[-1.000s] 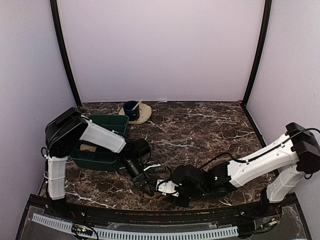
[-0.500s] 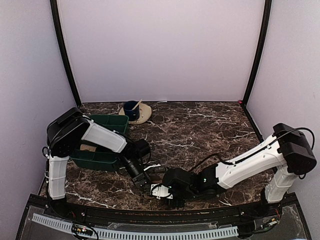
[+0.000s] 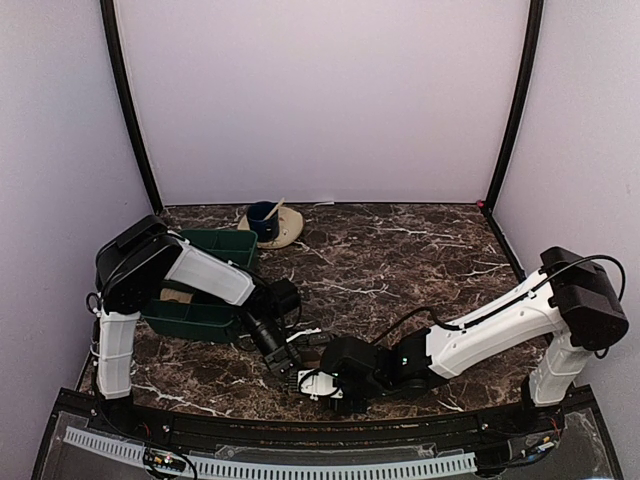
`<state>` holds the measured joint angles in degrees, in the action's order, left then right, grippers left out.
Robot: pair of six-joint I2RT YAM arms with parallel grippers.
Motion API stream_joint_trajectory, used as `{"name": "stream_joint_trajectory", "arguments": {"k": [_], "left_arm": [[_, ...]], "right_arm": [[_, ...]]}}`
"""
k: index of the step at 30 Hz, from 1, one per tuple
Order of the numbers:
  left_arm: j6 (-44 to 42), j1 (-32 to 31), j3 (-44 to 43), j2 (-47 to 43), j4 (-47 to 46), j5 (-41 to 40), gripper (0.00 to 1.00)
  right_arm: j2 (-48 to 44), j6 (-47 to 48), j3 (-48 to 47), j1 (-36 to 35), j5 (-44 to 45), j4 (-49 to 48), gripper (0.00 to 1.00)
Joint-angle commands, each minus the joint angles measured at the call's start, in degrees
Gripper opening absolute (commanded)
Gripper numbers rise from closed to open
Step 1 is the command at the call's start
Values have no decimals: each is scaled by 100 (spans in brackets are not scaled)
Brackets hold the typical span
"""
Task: Roll the socks
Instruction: Roll the sock at the center of the board.
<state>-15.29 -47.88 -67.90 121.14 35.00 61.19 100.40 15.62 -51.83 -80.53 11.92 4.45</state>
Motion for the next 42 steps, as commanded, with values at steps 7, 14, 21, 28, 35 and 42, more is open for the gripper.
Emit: {"name": "stream_joint_trajectory", "arguments": {"k": [7, 14, 21, 28, 35, 42], "left_arm": [[-135, -13, -21, 197, 183, -261, 0], [-144, -11, -26, 223, 191, -247, 0], [-167, -2, -43, 225, 216, -205, 0], [-167, 6, -48, 225, 224, -188, 0], [-162, 22, -72, 217, 249, -199, 0], [-18, 106, -115, 137, 204, -371, 0]], "right_arm": [[71, 170, -243, -50, 105, -134, 46], [59, 221, -298, -59, 78, -111, 47], [267, 283, -341, -59, 82, -117, 47], [403, 304, -349, 21, -31, -90, 46], [506, 145, -373, 186, -265, 247, 26], [481, -26, -300, 329, -660, 633, 10]]}}
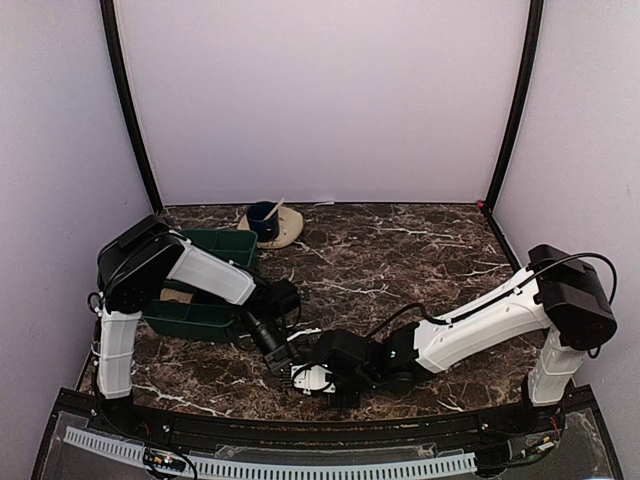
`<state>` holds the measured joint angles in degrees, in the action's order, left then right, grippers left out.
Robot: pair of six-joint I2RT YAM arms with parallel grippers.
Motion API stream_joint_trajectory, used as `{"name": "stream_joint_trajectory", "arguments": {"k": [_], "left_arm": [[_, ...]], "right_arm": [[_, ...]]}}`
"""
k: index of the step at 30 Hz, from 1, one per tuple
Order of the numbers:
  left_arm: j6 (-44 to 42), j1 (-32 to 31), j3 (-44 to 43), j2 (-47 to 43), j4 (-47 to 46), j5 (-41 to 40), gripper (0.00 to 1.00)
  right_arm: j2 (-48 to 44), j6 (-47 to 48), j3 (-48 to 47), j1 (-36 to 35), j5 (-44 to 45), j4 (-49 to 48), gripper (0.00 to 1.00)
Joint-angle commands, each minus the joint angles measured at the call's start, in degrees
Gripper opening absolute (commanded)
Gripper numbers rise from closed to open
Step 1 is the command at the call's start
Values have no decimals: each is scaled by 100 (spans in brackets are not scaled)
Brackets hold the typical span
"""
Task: Roll the socks
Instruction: Roll the sock at the center of the board.
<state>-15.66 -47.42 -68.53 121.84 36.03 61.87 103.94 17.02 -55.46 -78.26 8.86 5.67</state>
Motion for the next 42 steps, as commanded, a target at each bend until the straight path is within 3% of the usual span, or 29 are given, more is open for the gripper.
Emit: {"name": "stream_joint_trajectory", "arguments": {"k": [1, 15, 22, 36, 42], "left_arm": [[64, 91, -42, 25, 68, -480, 2], [1007, 597, 649, -1343, -1093, -920, 27], [1405, 721, 966, -1962, -1491, -1380, 27], [3207, 726, 2760, -4212, -3389, -3935, 25], [3399, 172, 3732, -5479, -4256, -4774, 23]], "right_arm": [[120, -190, 71, 115, -406, 546, 9], [102, -515, 88, 330, -962, 827, 3], [83, -765, 0, 494, -1354, 936, 2], [433, -1144, -662, 1005, -2600, 1705, 0], [671, -1222, -969, 1323, -3125, 1990, 0]]}}
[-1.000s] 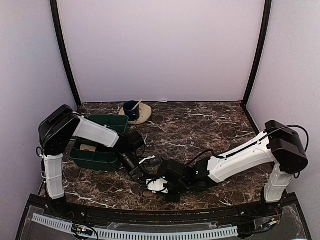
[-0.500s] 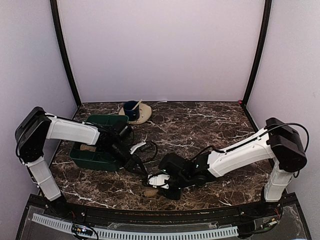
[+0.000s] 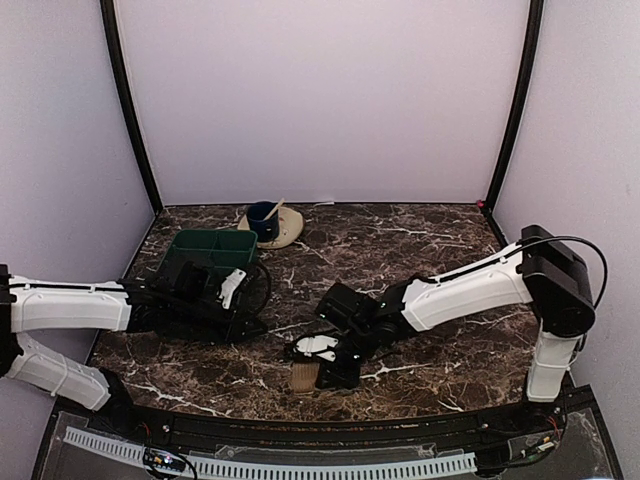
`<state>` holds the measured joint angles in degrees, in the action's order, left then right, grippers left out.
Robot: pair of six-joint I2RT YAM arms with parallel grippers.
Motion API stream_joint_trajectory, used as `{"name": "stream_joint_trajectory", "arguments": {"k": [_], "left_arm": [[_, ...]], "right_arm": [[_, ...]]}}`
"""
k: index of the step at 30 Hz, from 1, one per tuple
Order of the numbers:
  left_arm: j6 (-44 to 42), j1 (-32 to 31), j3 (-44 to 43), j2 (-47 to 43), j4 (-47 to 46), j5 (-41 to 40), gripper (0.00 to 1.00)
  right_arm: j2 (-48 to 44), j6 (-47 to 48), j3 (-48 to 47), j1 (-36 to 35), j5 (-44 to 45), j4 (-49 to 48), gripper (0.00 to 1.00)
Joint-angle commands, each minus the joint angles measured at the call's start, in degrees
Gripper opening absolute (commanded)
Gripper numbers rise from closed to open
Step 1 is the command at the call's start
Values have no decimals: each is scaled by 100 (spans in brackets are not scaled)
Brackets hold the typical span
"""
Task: Roll the socks
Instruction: Roll the sock at the center of the board.
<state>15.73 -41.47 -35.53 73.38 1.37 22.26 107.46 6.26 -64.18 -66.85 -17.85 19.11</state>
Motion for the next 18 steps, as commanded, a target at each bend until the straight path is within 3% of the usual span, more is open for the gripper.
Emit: {"name": "stream_joint_trajectory", "arguments": {"k": [1, 9, 18], "left_arm": [[207, -639, 536, -785, -851, -1060, 24], [-243, -1817, 994, -1169, -1294, -1885, 31], [-1075, -2618, 536, -312, -1033, -2084, 32]], "right_arm": [[361, -151, -138, 233, -553, 692, 0], [681, -187, -550, 576, -1259, 1099, 0], [949, -166, -759, 751, -1615, 1335, 0]]}}
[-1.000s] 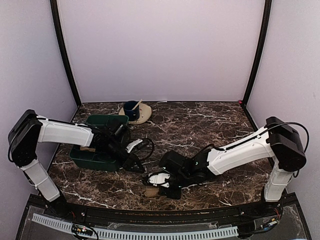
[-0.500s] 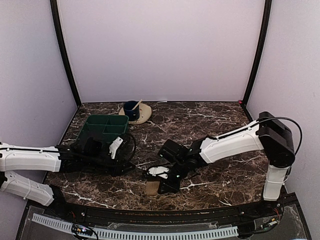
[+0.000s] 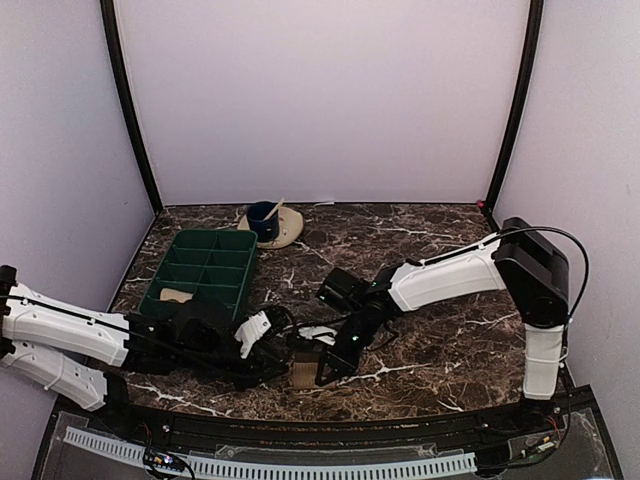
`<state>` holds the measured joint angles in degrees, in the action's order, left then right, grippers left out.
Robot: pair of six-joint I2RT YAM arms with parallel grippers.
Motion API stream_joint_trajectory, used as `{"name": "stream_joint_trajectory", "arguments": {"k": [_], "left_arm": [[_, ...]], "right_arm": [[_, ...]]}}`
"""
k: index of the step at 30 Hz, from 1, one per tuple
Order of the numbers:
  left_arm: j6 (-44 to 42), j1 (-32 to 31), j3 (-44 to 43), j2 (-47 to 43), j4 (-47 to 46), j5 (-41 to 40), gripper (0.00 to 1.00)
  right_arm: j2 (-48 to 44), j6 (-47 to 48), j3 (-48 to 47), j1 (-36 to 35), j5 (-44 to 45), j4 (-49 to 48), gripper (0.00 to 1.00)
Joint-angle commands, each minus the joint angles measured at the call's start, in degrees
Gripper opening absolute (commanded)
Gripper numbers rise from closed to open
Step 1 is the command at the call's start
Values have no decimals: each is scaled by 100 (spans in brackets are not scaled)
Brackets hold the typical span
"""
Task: Roll the socks
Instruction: Roll the sock at the center of the board.
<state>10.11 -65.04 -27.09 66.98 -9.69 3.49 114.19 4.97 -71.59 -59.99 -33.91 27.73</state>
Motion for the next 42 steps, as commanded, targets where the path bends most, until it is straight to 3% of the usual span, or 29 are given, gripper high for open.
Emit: {"name": "stream_joint_trajectory", "arguments": {"k": [1, 10, 28, 35, 42], "left_arm": [[-606, -335, -399, 462, 126, -236, 33], [-1169, -665, -957, 1417, 407, -412, 36], [-1620, -704, -1373, 2241, 592, -609, 35], [-1687, -704, -1512, 2449, 758, -552, 22], [-1631, -704, -1536, 2532, 846, -406, 0]], "right_arm": [[287, -28, -29, 74, -27, 486, 0], [323, 21, -91, 114, -71, 575, 0], [371, 126, -109, 128, -187, 645, 0], [390, 135, -116, 128, -204, 637, 0], [353, 112, -53, 152, -182, 614, 0]]}}
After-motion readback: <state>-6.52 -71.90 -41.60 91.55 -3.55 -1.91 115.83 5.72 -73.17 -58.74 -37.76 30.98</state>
